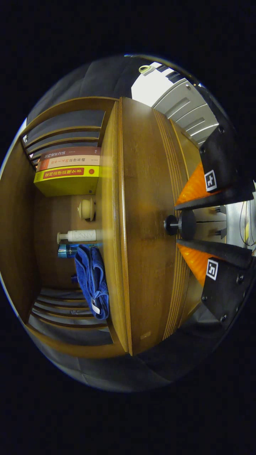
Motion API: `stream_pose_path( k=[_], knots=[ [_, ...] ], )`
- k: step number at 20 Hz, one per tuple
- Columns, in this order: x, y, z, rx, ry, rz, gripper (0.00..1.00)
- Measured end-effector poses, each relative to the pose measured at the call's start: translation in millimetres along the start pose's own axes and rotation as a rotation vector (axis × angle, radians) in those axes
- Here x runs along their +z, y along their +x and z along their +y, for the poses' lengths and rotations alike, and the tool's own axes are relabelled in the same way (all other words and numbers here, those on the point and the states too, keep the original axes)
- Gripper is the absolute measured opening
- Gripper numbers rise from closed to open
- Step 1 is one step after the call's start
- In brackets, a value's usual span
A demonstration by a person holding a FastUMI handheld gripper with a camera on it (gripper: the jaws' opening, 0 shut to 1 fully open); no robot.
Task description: Pull open the drawer, take out the items inside it, and place them on the countertop above the cabinet.
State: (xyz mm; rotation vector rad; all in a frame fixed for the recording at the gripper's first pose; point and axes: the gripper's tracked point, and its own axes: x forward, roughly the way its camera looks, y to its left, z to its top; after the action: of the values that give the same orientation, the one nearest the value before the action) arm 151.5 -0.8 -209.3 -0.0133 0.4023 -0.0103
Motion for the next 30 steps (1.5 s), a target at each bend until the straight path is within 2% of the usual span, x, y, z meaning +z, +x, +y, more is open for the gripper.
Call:
stream_pose_path(
  k=[7,17,30],
  knots=[
    [-5.7,-10.4,-0.9,-0.019,0.001,0.026,0.46],
    [-36.9,-87.8,-3.2,-0.016,0.014,0.053,0.45],
    [-62.2,-145.4,-2.6,-0.016,0.012,0.093,0.45]
  ],
)
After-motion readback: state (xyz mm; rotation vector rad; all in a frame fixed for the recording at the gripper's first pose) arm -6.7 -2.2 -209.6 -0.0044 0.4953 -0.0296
